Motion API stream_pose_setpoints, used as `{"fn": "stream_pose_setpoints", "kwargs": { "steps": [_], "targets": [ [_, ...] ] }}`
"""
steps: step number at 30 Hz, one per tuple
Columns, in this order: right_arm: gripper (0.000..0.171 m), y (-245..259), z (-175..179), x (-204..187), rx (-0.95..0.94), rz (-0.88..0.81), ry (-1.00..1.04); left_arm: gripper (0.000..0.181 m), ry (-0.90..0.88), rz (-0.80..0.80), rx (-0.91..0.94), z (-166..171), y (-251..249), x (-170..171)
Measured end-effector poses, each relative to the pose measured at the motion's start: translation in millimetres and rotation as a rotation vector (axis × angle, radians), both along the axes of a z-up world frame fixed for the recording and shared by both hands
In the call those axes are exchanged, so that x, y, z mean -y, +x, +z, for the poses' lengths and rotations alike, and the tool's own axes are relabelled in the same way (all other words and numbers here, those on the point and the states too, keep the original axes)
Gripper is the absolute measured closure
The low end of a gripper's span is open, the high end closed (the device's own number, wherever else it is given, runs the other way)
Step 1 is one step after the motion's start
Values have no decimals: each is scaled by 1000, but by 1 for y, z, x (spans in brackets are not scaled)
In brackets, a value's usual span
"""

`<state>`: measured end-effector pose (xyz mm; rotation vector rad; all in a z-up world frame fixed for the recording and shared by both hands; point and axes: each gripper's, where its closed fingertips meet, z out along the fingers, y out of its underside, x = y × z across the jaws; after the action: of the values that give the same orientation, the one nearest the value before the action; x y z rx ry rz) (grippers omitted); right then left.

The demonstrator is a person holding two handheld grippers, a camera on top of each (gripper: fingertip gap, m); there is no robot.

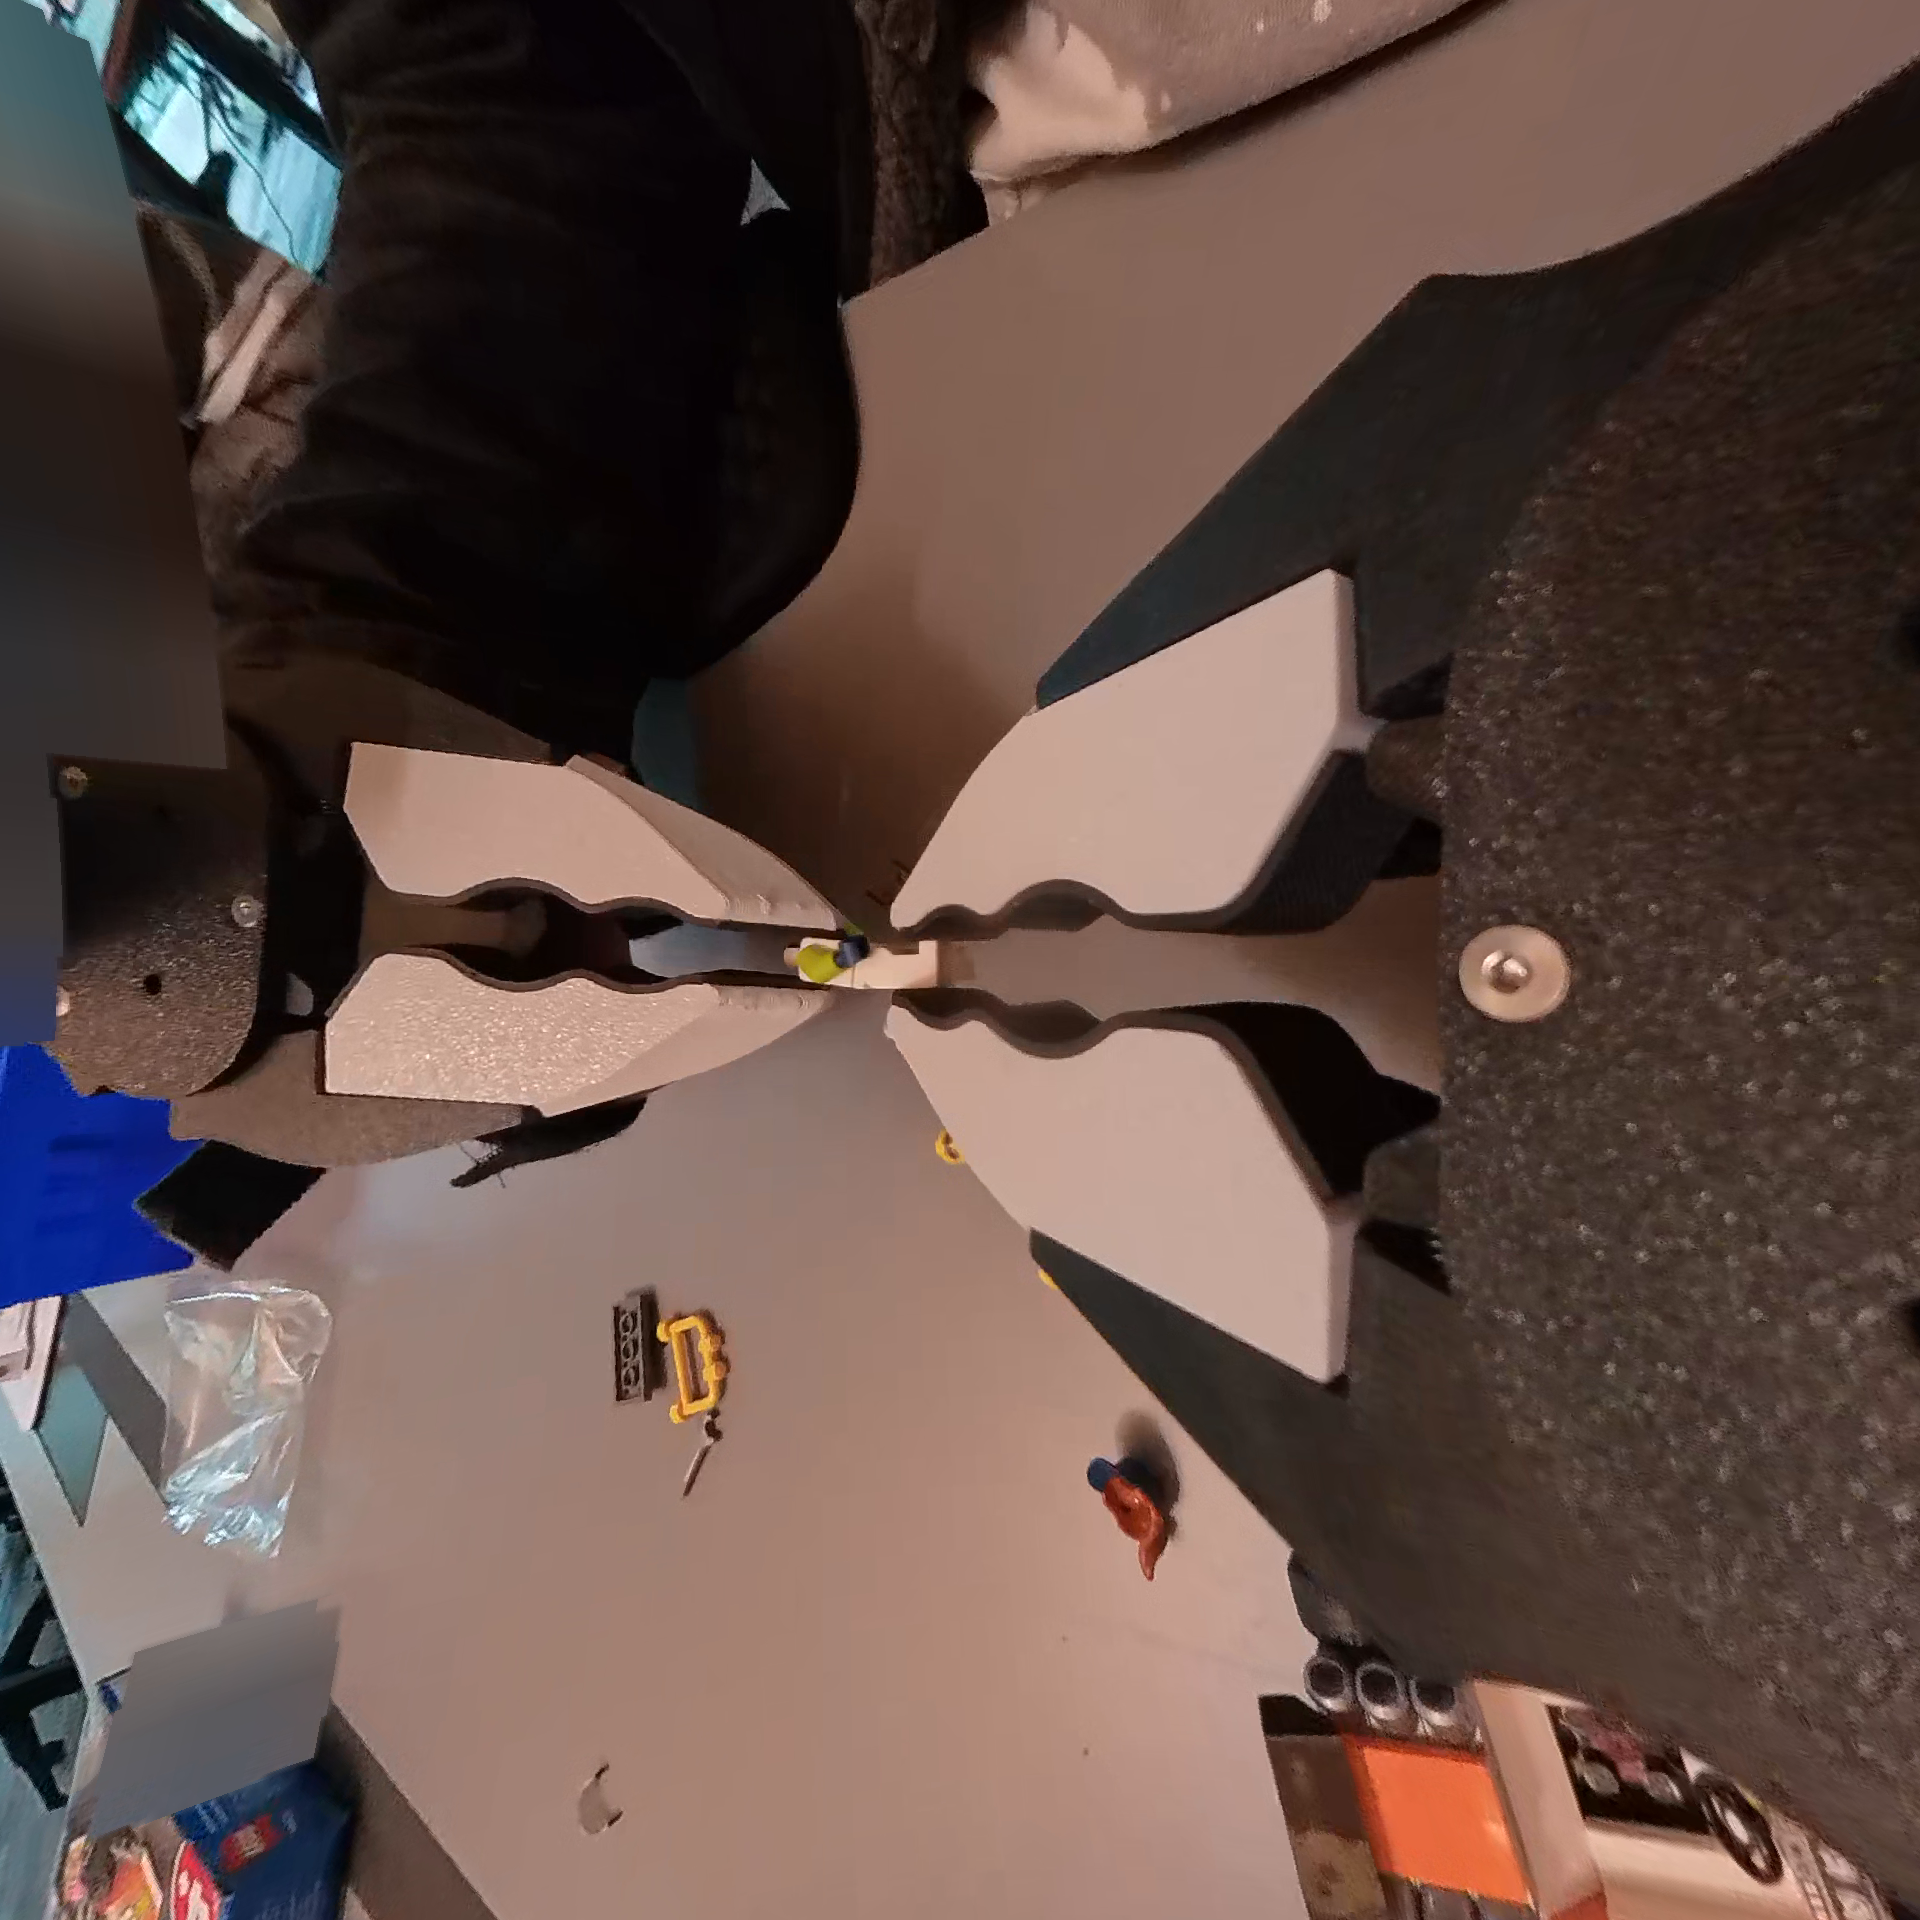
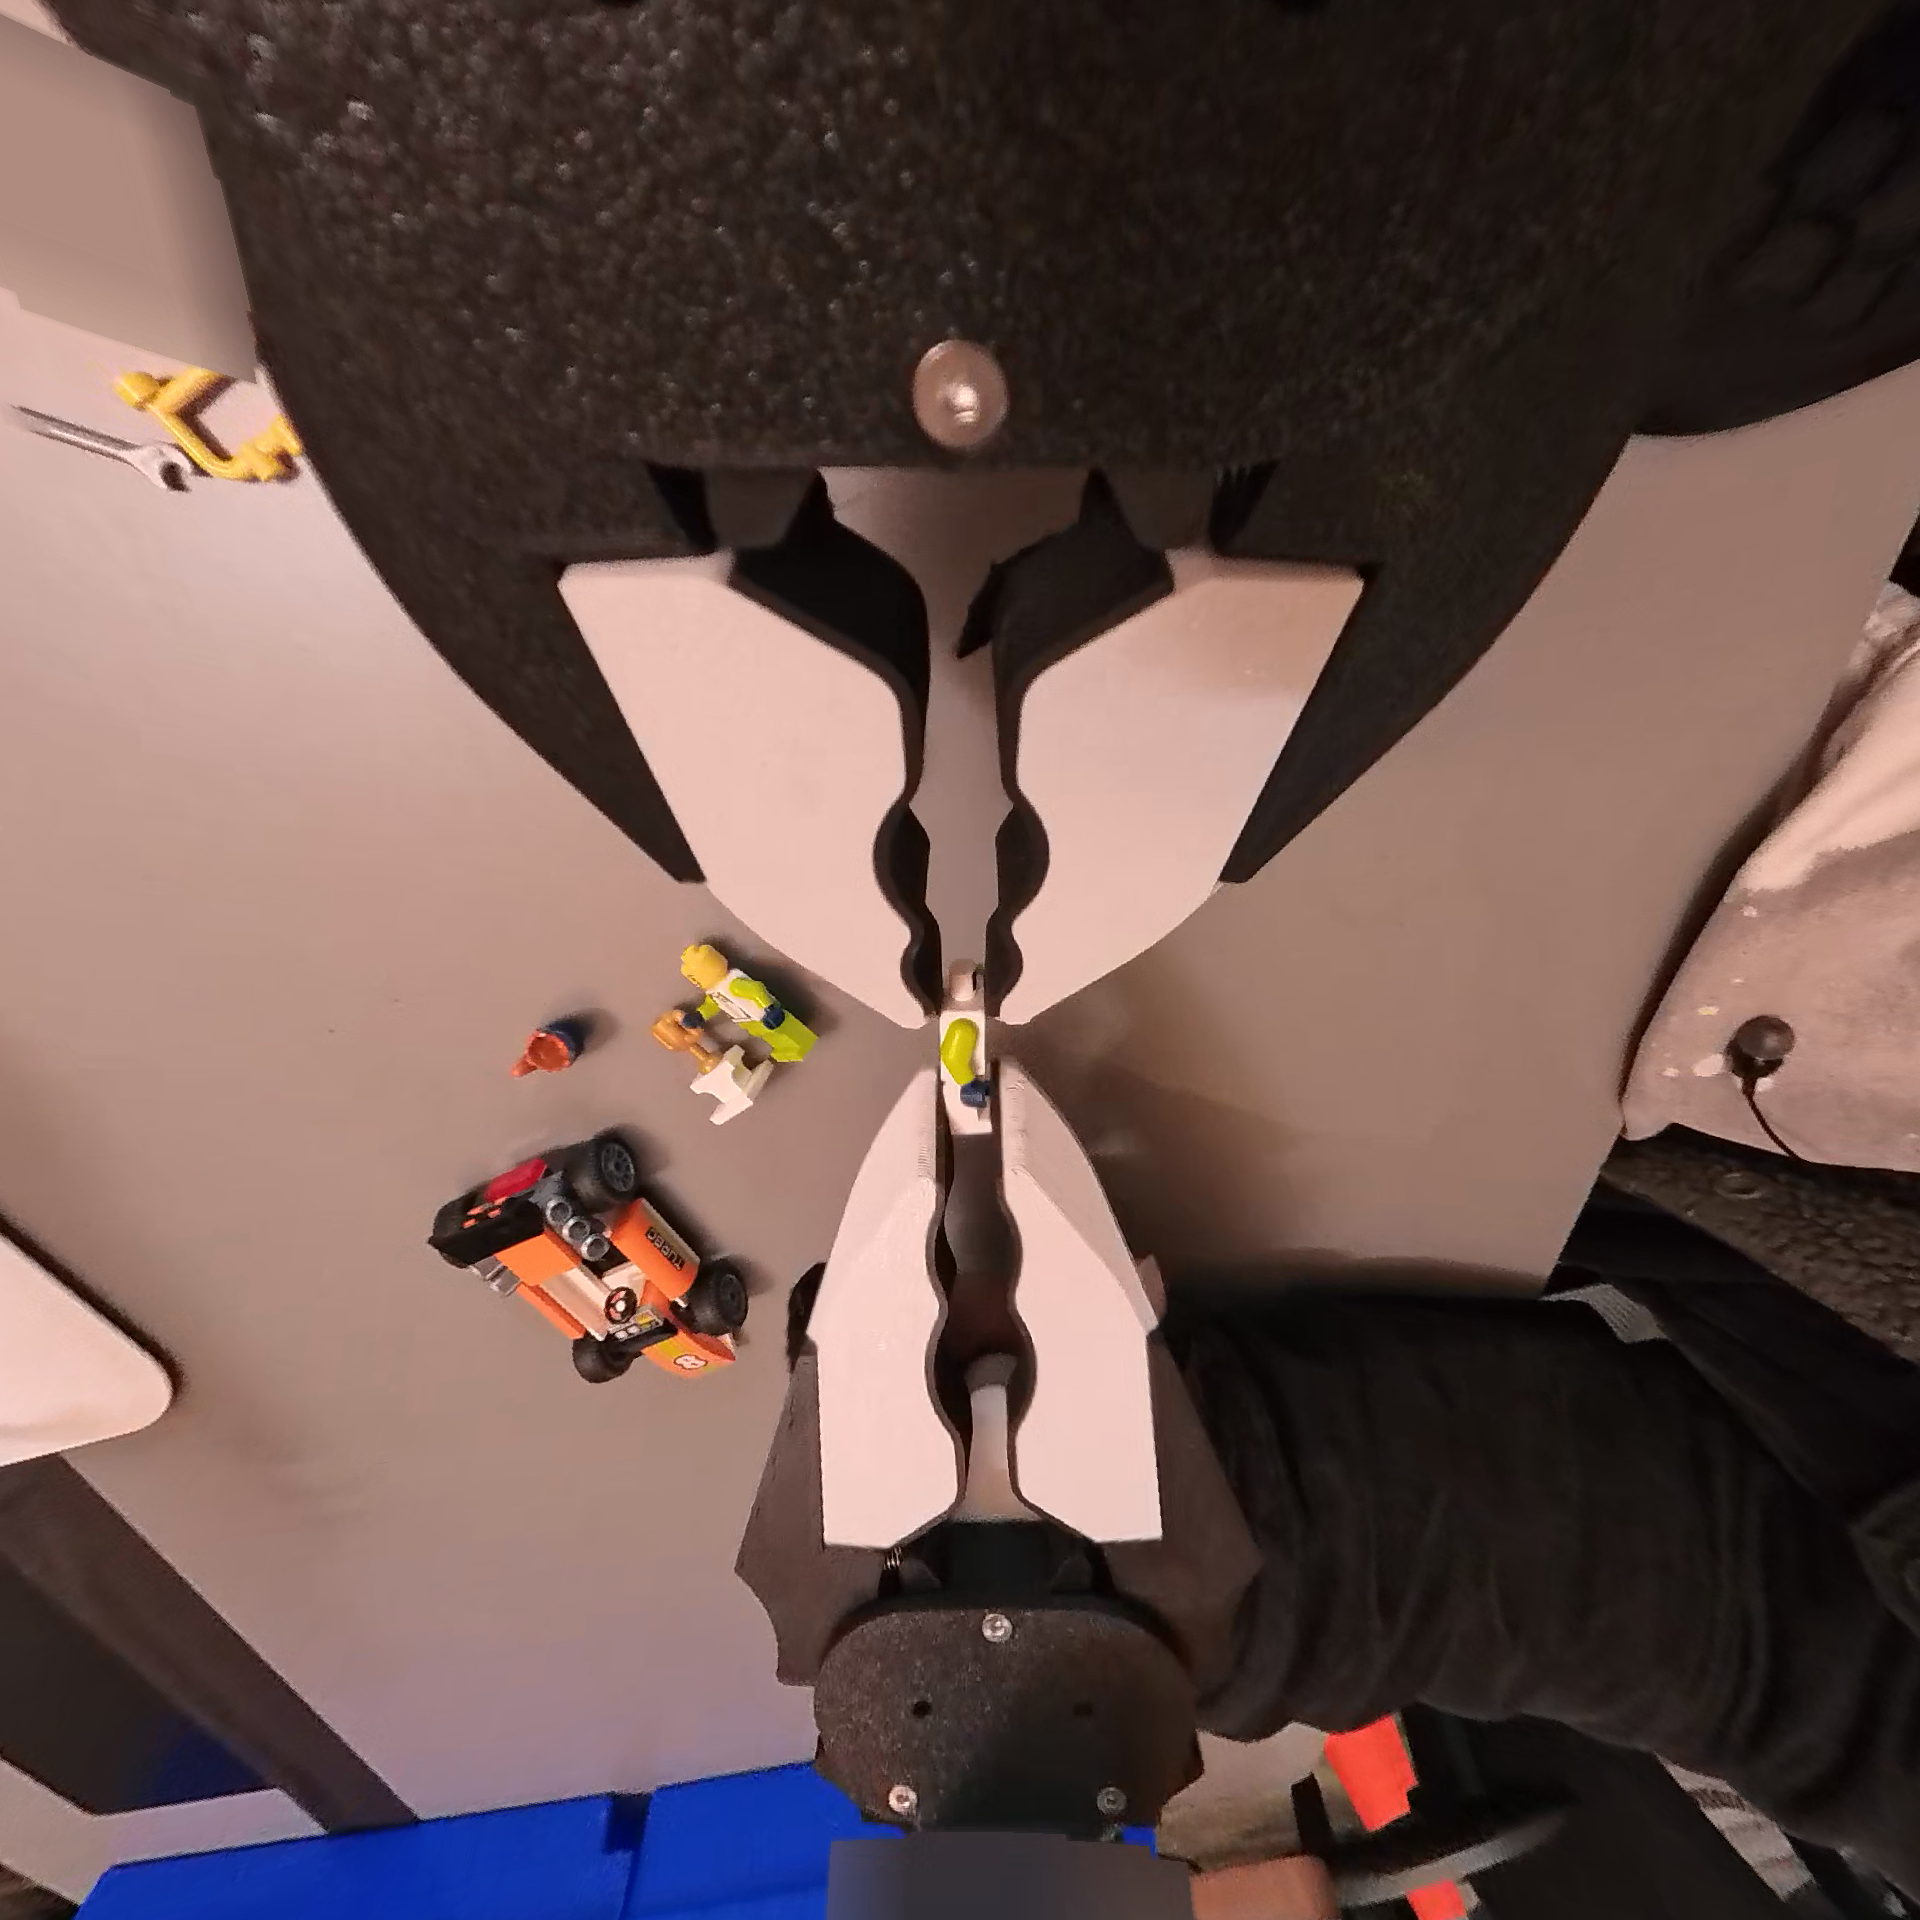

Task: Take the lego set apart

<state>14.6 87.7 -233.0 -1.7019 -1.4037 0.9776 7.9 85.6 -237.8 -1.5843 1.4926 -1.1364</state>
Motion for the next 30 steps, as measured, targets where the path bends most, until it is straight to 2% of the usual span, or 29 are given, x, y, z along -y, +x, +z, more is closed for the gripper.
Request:
{"fn": "stream_pose_setpoints", "kwargs": {
  "steps": [4, 6, 7, 17, 19, 21, 23, 26, 30],
  "targets": [
    [163, -3, 0, -2, -1, -14, 27, 173, -2, 13, 18, 4, 0, -3],
    [157, -8, -1, -1, 3, -7, 37, 173, 9, 10, 18, 5, 1, -1],
    [163, -9, -3, -1, 16, -4, 42, 173, 16, 4, 5, 4, 0, 0],
    [163, -1, 9, 1, -27, 30, 12, 172, -4, -15, 34, 13, 1, 2],
    [163, 23, 10, -11, -13, -45, 6, 172, 21, 55, -11, 5, -20, -17],
    [163, 50, 31, -21, -136, -124, 6, 173, -47, 85, 105, 30, -31, -26],
    [163, 54, 36, -26, -138, -155, 49, 173, -10, 87, 121, 36, -26, -26],
    [163, 52, 15, -38, -35, -207, 37, 173, -34, 90, 71, 19, -22, -25],
    [163, 75, -24, -61, 167, -347, 53, 173, -46, 147, 51, 8, -19, -33]
  ]
}}
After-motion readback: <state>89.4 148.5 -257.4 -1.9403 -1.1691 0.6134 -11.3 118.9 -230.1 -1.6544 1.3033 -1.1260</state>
